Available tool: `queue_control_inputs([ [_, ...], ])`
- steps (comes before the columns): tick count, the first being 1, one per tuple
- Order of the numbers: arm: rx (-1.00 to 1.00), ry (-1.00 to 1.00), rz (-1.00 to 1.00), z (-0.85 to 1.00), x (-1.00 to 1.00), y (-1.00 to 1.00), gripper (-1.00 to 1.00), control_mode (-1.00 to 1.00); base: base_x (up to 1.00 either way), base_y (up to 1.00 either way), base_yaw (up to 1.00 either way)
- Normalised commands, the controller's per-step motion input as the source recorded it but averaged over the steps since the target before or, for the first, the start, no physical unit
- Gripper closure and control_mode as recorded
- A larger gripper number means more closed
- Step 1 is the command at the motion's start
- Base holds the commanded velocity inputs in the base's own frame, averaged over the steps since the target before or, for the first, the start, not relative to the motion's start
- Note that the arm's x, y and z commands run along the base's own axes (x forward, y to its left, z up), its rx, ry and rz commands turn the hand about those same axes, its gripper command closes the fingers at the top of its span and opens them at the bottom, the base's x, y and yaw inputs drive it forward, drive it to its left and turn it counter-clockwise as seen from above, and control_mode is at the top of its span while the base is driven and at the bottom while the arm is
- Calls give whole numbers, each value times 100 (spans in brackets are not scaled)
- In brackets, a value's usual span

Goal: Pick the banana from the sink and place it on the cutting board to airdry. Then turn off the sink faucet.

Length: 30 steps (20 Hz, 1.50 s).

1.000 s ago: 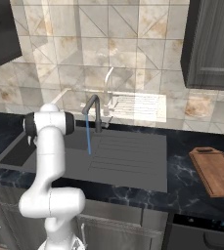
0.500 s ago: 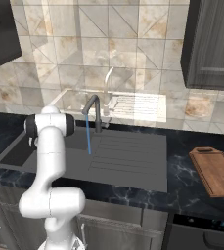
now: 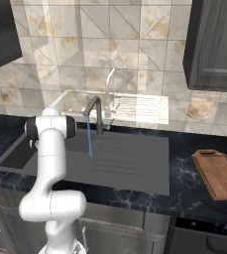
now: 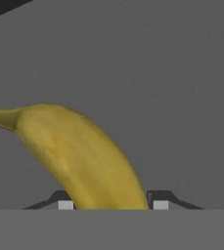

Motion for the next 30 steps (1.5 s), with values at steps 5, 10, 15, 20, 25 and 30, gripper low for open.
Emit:
queue_control_inputs([
  [5,0,0,-3,2,-7,0,100,-100,0,0,0],
  [10,0,0,-1,17,-10,0,100,-100,0,0,0],
  [15,0,0,0,37,-17,0,100,-100,0,0,0],
  [20,0,0,0,46,-25,0,100,-100,0,0,0],
  [25,0,-2,0,49,-23,0,100,-100,0,0,0],
  [30,0,-1,0,52,-17,-2,100,-100,0,0,0],
])
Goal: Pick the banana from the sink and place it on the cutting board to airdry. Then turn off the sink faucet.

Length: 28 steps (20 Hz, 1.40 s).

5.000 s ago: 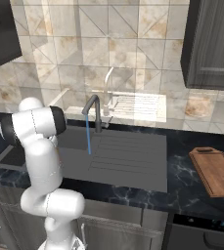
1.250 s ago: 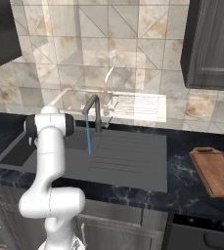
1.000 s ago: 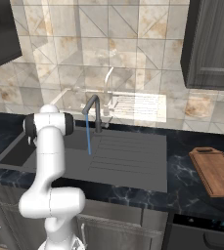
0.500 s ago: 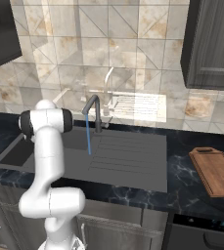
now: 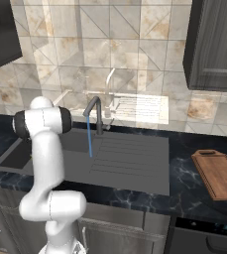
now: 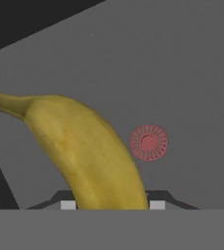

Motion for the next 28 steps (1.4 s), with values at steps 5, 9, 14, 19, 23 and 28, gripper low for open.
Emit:
queue_control_inputs([
  [5,0,0,0,57,-13,-9,100,-100,0,0,0],
  [9,0,-1,0,58,-12,-14,100,-100,0,0,0],
  [14,0,-1,0,54,-15,-15,100,-100,0,0,0],
  [19,-1,-6,1,46,-38,-23,100,-100,0,0,0],
  [23,-2,-5,4,51,-40,-20,100,-100,0,0,0],
  [28,-2,-7,10,51,-47,-23,100,-100,0,0,0],
])
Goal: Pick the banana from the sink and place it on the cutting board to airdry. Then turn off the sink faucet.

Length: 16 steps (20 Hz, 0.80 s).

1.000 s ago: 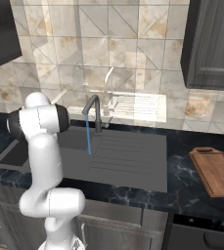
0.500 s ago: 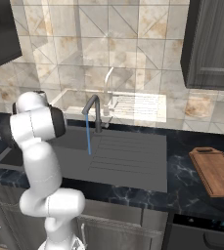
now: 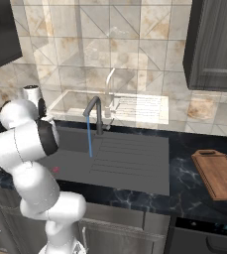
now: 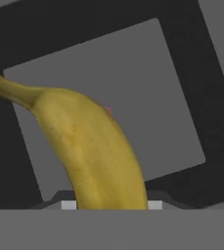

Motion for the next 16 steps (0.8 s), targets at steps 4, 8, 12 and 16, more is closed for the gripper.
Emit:
queue_control_inputs([
  [4,0,-3,13,54,-49,-32,100,-100,0,0,0],
  [8,0,0,15,63,-45,-35,100,-100,0,0,0],
  [12,0,0,16,63,-51,-34,100,-100,0,0,0],
  [16,0,-2,14,41,-52,-16,100,-100,0,0,0],
])
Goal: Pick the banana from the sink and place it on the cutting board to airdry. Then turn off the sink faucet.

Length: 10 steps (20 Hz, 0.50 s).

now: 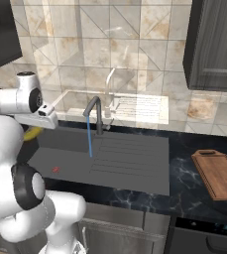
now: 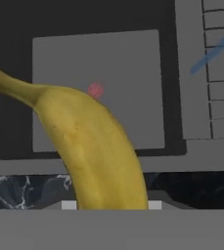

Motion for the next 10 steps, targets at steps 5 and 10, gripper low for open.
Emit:
queue_control_inputs([
  [5,0,-6,9,35,-61,-16,100,-100,0,0,0],
  [10,0,-4,6,26,-59,-24,100,-100,0,0,0],
])
